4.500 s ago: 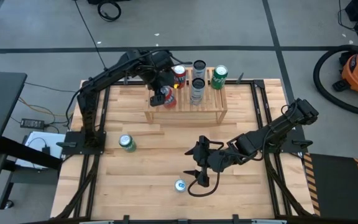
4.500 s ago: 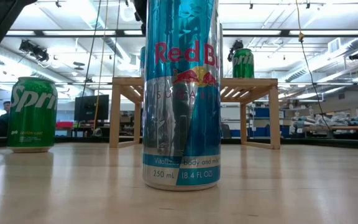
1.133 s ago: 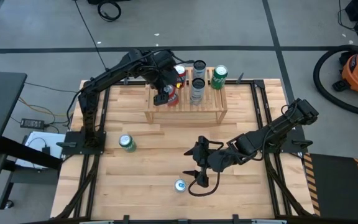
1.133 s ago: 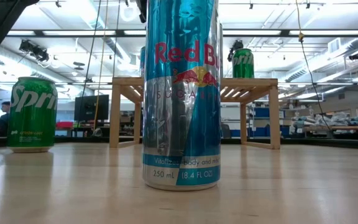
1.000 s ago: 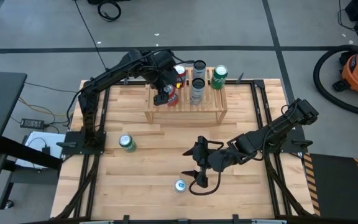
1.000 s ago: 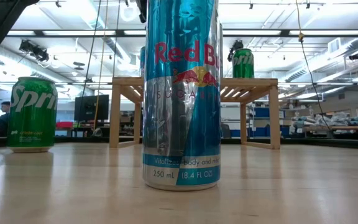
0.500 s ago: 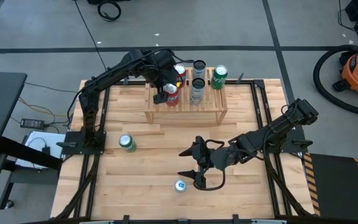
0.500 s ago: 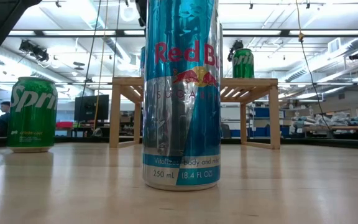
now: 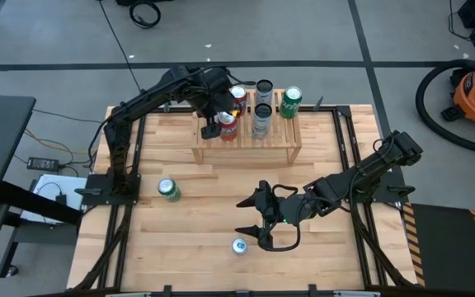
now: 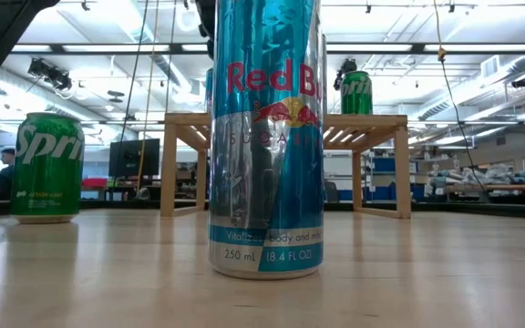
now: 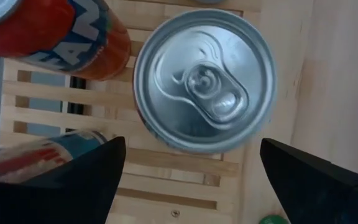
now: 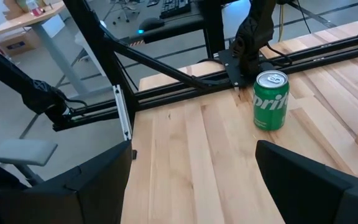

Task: Place canned beverage on shelf
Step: Put the red soda can on the shelf aligned with the other red soda can

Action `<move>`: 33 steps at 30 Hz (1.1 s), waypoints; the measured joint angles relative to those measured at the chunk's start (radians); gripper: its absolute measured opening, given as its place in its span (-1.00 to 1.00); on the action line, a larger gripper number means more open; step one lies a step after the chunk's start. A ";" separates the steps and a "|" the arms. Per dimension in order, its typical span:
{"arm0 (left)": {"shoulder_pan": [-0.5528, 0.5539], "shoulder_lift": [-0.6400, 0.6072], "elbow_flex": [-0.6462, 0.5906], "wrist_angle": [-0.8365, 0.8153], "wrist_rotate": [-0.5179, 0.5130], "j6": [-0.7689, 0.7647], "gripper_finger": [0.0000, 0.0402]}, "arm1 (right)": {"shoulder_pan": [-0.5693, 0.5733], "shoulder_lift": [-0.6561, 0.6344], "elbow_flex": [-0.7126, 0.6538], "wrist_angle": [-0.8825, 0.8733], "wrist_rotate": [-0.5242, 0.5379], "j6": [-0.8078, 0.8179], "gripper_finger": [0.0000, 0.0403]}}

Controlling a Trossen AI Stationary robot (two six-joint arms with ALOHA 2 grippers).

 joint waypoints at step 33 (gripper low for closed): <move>-0.125 -0.338 0.031 -0.060 -0.003 -0.134 0.86 | -0.089 0.001 0.000 0.409 -0.235 -0.073 0.75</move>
